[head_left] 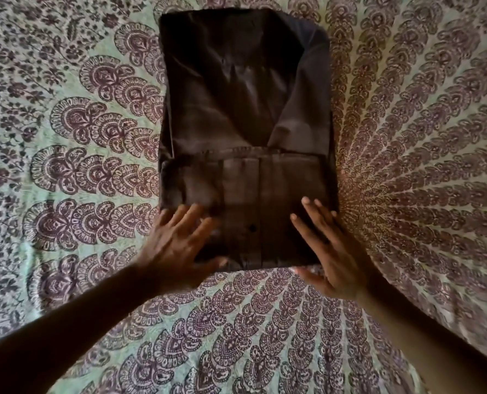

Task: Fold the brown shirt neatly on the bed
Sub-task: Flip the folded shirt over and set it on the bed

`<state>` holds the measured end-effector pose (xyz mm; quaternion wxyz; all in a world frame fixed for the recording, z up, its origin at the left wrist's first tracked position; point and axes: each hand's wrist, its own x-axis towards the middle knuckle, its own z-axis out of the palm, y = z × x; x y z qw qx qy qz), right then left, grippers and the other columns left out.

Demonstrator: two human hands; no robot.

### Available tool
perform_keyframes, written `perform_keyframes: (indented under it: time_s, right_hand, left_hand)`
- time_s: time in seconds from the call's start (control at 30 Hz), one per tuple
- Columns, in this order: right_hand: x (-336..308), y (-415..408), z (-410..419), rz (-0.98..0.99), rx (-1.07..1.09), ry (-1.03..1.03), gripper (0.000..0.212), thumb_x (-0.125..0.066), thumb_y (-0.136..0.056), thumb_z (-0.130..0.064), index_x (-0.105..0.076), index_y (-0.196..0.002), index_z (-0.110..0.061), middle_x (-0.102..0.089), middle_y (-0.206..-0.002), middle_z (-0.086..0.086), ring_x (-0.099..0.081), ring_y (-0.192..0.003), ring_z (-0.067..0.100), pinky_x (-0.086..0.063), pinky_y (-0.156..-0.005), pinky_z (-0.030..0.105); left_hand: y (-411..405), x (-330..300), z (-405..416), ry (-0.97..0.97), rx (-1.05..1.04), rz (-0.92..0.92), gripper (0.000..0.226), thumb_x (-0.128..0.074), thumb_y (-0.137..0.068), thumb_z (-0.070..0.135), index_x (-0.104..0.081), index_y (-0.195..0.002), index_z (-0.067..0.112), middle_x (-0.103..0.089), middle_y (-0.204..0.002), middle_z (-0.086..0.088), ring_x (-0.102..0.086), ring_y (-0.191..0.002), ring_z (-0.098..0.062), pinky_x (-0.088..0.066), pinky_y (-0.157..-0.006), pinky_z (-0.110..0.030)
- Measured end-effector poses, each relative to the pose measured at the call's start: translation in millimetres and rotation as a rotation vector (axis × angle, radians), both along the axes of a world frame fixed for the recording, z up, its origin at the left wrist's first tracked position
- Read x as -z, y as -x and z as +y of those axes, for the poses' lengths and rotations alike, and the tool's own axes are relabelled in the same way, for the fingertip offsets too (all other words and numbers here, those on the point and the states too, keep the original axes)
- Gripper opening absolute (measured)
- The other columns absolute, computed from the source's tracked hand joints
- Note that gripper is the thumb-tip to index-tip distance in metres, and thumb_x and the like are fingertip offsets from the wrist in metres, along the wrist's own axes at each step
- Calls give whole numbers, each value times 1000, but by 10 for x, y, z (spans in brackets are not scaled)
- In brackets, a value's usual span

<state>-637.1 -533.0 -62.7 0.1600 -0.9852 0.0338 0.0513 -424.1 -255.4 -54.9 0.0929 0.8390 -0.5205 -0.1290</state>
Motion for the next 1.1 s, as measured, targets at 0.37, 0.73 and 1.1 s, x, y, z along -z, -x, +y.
perform_keyframes:
  time_s: [0.37, 0.73, 1.1]
  right_hand:
    - [-333, -279, -138, -304, -6, 118, 32, -57, -87, -10, -73, -111, 3, -76, -101, 18, -75, -80, 33, -63, -63, 37]
    - [-1263, -2151, -1166, -291, 313, 170, 61, -76, -70, 13, -65, -128, -3, -75, -99, 18, -72, -72, 38, -58, -51, 40]
    - [-656, -3852, -2003, -71, 462, 279, 58, -58, -95, -4, -42, -150, -15, -67, -119, 17, -65, -106, 40, -50, -78, 44]
  left_hand:
    - [82, -526, -57, 44, -130, 103, 30, -61, -86, 1, -64, -115, 6, -62, -112, -11, -62, -58, -25, -58, -44, -38]
    - [-1843, -1473, -1255, 140, -303, -133, 28, -68, -80, 3, -50, -99, 14, -61, -82, -9, -50, -55, -28, -34, -54, -33]
    - [-3006, -682, -2294, 156, -582, -73, 27, -63, -88, 13, -69, -112, 23, -61, -136, -10, -53, -129, -35, -37, -106, -50]
